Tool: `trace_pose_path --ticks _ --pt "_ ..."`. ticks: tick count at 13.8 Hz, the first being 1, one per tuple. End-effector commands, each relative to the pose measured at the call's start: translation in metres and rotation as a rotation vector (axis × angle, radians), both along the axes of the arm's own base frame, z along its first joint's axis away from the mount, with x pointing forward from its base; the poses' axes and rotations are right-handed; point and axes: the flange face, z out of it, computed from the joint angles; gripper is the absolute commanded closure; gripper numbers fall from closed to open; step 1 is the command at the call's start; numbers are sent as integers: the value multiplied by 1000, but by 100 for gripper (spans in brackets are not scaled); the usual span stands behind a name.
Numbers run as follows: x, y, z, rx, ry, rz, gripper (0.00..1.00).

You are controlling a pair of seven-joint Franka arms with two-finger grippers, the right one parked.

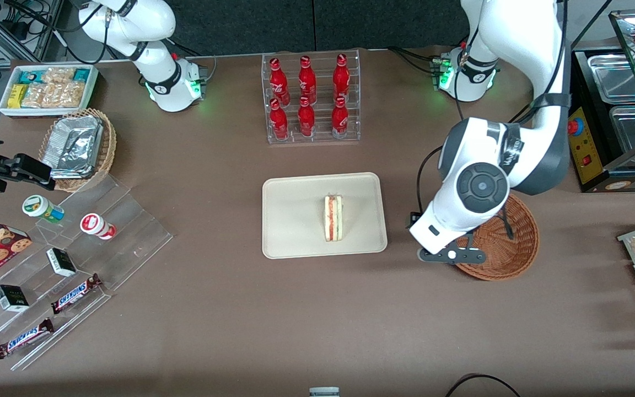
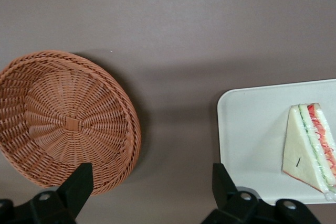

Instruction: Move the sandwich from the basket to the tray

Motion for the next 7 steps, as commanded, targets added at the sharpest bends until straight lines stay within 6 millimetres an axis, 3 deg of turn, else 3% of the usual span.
trace_pose_path --ticks 1,3,4,7 --pt "-15 11 19 -27 8 7 0" --pt "-5 51 26 -47 26 55 0" --pt "-7 53 32 -57 28 46 0" --pt "-9 99 63 -73 33 78 0"
